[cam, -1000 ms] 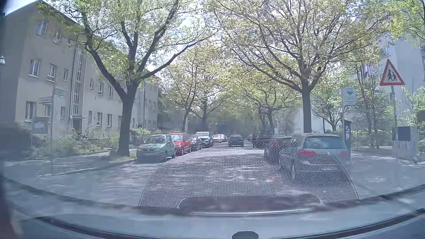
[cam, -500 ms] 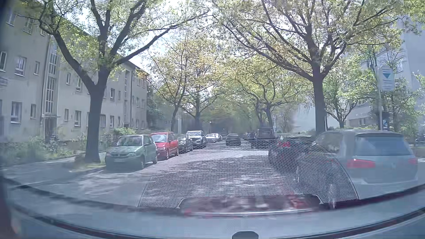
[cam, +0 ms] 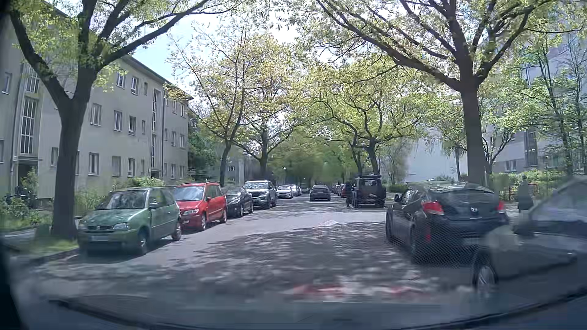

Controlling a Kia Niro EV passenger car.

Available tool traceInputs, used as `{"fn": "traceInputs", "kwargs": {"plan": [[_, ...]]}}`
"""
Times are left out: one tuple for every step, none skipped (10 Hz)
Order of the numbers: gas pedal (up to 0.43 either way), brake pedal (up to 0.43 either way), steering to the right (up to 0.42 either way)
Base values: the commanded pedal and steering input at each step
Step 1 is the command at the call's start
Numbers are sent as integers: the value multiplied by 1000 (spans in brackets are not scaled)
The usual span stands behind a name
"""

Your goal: Follow the waypoints while adhering to traffic rules and regulations

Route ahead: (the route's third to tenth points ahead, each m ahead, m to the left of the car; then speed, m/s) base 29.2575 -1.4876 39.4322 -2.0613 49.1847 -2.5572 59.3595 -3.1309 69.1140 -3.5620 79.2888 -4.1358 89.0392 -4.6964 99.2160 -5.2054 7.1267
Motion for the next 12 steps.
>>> {"fn": "traceInputs", "kwargs": {"plan": [[299,24,9],[299,24,10],[299,24,11],[287,24,11],[287,24,8],[299,24,6],[287,24,5],[197,24,5],[209,24,5],[260,24,5],[268,24,-1],[280,24,-6]]}}
